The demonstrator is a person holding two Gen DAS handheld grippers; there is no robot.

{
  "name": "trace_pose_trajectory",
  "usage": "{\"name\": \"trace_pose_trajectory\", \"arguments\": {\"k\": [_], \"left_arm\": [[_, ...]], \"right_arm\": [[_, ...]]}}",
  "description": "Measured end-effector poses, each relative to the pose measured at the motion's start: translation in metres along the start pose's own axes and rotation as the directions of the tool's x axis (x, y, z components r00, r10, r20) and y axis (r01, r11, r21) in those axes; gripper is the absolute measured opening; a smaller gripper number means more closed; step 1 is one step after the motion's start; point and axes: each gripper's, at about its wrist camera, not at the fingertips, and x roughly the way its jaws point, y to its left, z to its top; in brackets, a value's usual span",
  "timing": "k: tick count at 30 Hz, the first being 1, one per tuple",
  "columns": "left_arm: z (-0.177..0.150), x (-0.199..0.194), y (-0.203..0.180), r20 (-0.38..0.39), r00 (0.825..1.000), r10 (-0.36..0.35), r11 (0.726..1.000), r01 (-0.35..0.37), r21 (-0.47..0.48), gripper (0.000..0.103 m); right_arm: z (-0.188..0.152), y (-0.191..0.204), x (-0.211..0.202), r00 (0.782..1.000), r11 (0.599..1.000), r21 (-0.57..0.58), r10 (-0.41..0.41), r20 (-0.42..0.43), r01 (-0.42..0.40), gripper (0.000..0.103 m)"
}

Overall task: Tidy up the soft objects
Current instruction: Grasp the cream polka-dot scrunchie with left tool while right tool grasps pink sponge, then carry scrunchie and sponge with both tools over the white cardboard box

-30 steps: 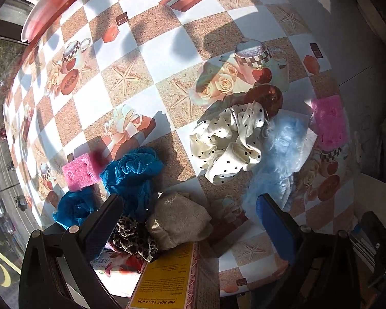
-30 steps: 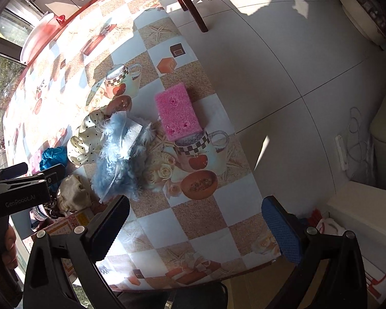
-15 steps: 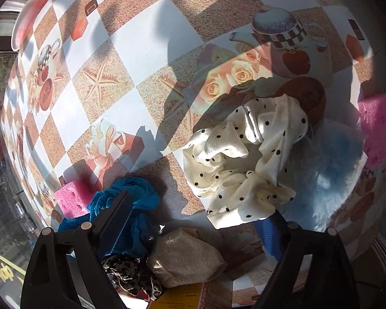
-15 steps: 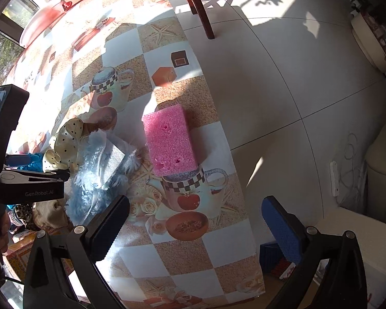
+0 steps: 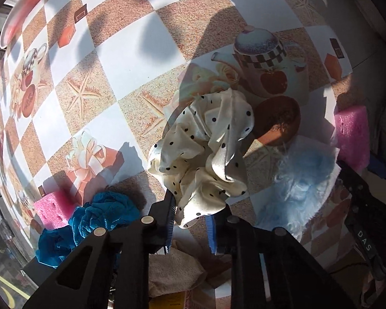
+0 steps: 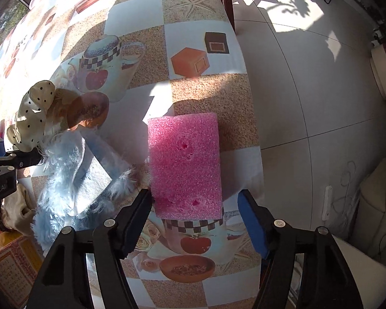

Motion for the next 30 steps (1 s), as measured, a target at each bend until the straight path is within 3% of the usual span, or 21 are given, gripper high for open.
{"name": "trace_pose_trajectory", "arguments": {"k": [6, 12, 20, 30], "left_arm": [[-0.011, -0.031, 0.023, 0.092, 0.995, -0.029, 0.997, 0.036, -0.068, 0.021], [-0.027, -0.064, 0.018, 0.174, 0.985, -0.006, 0.997, 0.02, -0.075, 0.021], [-0.075, -0.111, -0.019, 0.247, 0.968, -0.036, 0.999, 0.033, 0.016, 0.021], [-0.143, -0.122, -0.07, 0.305, 0.951, -0.055, 0.988, 0.007, 0.156, 0.021]], "right_arm": [[-0.005, -0.005, -0.027, 0.992, 0.99, 0.066, 0.118, 0.055, -0.121, 0.048], [-0.012, -0.007, -0.061, 0.982, 0.984, 0.077, 0.155, 0.108, -0.164, 0.048], [-0.032, 0.004, -0.098, 0.976, 0.981, 0.072, 0.167, 0.144, -0.178, 0.048], [-0.078, -0.009, -0.127, 0.97, 0.979, 0.057, 0.184, 0.156, -0.195, 0.048]]}}
